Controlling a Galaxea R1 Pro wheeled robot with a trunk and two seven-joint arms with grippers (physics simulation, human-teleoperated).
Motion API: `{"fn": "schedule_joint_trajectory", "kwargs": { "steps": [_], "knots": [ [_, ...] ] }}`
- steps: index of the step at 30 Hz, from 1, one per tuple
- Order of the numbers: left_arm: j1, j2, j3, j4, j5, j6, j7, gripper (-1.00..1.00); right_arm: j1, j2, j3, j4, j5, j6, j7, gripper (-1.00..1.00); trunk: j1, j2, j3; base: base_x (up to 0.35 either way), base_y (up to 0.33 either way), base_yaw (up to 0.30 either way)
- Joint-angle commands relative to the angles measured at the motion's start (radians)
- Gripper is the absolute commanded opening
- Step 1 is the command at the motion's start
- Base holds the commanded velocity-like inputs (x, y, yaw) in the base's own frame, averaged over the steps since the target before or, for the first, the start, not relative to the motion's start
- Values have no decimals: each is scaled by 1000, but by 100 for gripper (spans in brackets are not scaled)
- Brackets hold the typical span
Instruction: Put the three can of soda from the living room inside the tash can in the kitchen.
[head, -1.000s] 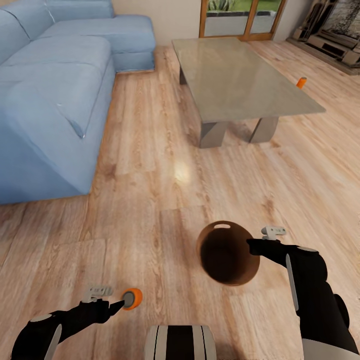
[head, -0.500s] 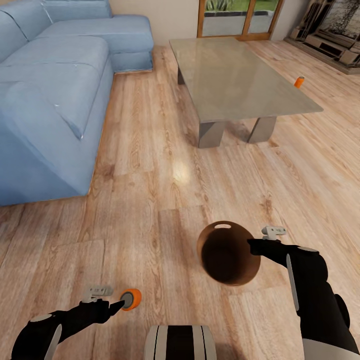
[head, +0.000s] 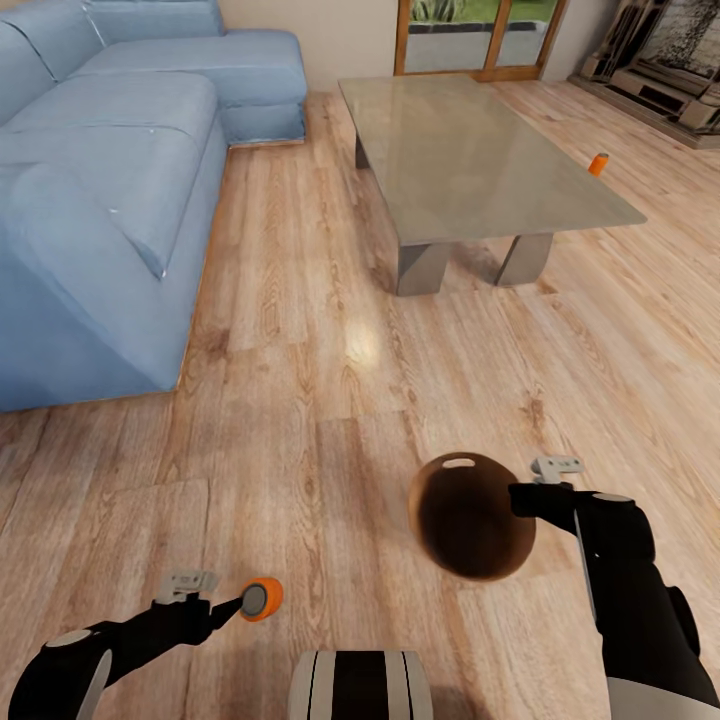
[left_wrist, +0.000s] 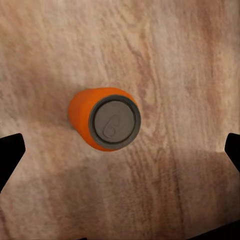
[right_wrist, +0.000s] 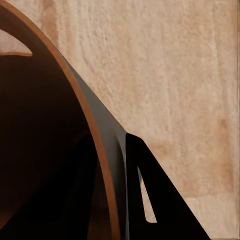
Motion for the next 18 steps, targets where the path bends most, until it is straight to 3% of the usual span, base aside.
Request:
{"fn": "schedule_joint_trajectory", "kwargs": {
  "steps": [1,8,13,14,18],
  "knots": [
    [0,0,-1,0,0,0,1,100,0,0,1,0,-6,4,1,-100,0,0,0,0,0,0],
    [0,-30,-12,0,-12,2,33,100,0,0,1,0,37,4,4,-100,0,0,0,0,0,0],
    [-3,-58,-40,4,-14,3,61,100,0,0,0,0,61,4,5,-100,0,0,0,0,0,0],
    [-5,-141,-98,5,-14,3,373,100,0,0,0,0,-149,4,5,-100,0,0,0,0,0,0],
    [-24,-147,-115,7,-14,3,416,100,0,-1,-1,0,-149,4,5,-100,0,0,0,0,0,0]
  ]
}}
